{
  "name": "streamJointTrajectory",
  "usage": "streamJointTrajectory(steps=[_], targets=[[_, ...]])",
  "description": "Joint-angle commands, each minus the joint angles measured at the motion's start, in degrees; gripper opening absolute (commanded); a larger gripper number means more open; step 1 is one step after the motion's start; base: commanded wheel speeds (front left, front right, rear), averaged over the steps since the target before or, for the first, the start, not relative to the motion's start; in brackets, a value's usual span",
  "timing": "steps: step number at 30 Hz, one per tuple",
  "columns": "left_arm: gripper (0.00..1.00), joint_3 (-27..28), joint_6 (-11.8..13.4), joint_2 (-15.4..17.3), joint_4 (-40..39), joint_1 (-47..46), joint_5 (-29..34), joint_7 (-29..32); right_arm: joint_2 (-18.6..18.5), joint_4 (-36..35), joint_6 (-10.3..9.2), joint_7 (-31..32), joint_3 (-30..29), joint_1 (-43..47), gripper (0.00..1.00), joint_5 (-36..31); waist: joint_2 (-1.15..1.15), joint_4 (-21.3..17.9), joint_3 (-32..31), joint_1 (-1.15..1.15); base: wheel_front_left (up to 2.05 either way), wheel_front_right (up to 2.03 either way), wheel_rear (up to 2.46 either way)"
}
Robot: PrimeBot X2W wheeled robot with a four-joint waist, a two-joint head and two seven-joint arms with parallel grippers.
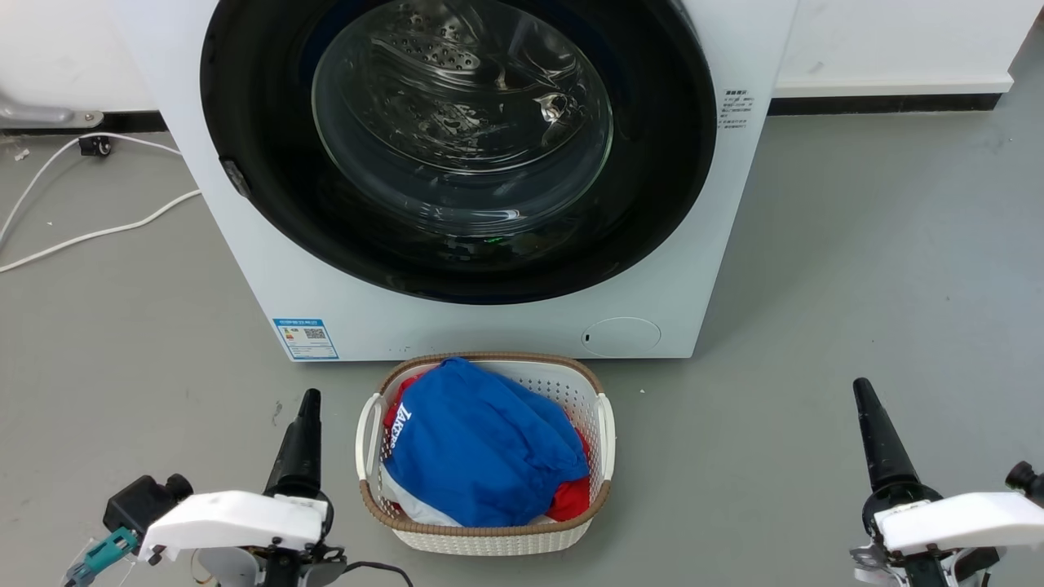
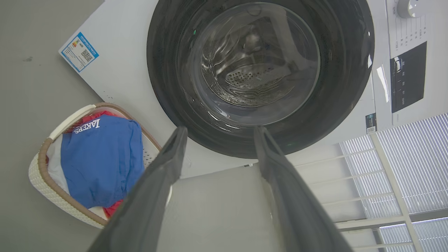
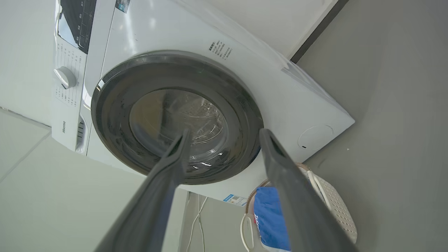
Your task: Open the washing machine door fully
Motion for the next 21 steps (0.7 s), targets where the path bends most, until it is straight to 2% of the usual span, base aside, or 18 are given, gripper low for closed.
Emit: streamJointTrajectory(steps=[1, 21], targets=[[1.00, -0.7, 0.6, 0.2, -1.6, -0.3, 3.1, -0.7, -0.1, -1.5, 0.09, -0.8, 0.2, -0.4, 1.00, -3.1, 0.00, 0.0, 0.0, 0.00, 0.00, 0.00, 0.00], [1.00, -7.1, 7.6, 3.1, -5.4, 0.7, 21.9, -4.8, 0.0, -6.9, 0.10, -4.9, 0.1, 1.8, 1.00, -21.4, 0.00, -0.1, 0.2, 0.00, 0.00, 0.00, 0.00]])
